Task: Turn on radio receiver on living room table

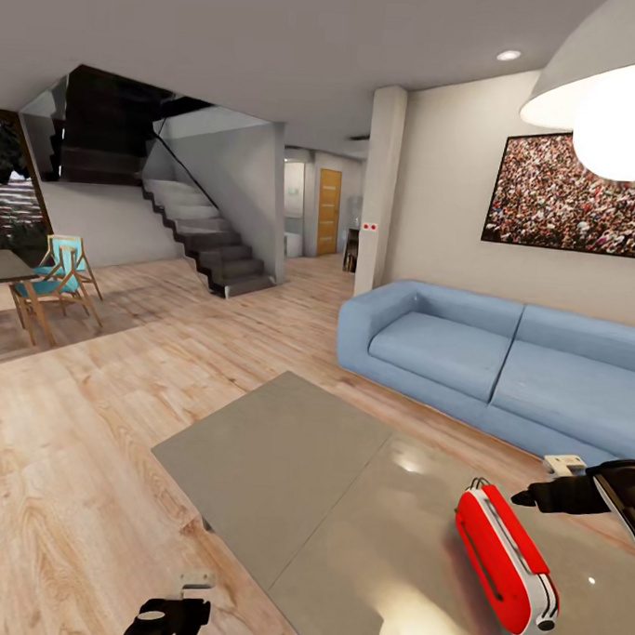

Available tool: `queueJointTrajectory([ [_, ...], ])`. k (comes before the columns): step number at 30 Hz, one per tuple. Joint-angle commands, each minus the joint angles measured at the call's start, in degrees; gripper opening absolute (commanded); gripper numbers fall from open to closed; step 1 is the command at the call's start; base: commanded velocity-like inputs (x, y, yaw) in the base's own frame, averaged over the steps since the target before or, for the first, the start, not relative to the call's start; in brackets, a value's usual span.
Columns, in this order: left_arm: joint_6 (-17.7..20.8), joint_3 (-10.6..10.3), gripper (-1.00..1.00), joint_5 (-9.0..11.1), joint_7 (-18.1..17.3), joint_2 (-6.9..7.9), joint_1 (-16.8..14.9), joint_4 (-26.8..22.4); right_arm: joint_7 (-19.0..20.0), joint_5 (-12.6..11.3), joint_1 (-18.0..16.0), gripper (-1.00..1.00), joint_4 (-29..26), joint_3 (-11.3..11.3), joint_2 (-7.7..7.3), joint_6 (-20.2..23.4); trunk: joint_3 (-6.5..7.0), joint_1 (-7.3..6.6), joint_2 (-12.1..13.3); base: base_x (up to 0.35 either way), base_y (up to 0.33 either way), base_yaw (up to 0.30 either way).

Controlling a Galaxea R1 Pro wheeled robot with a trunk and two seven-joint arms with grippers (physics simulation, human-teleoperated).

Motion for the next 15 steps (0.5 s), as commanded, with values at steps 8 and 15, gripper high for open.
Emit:
queueJointTrajectory([
  [8, -0.3, 0.0, 1.00, 0.0, 0.2, -0.04, 0.0, 0.0, 0.1, 0.0, 0.0, 1.00, 0.0, 0.1, 0.00, 0.0, -1.44, 1.76, -3.2, 0.000, 0.000, 0.000],
  [15, -2.3, 0.0, 1.00, 0.0, 0.2, -0.09, 0.0, 0.1, 0.1, 0.0, 0.0, 1.00, 0.0, 0.3, 0.00, -0.2, -2.70, 3.30, -6.0, 0.000, 0.000, 0.000],
])
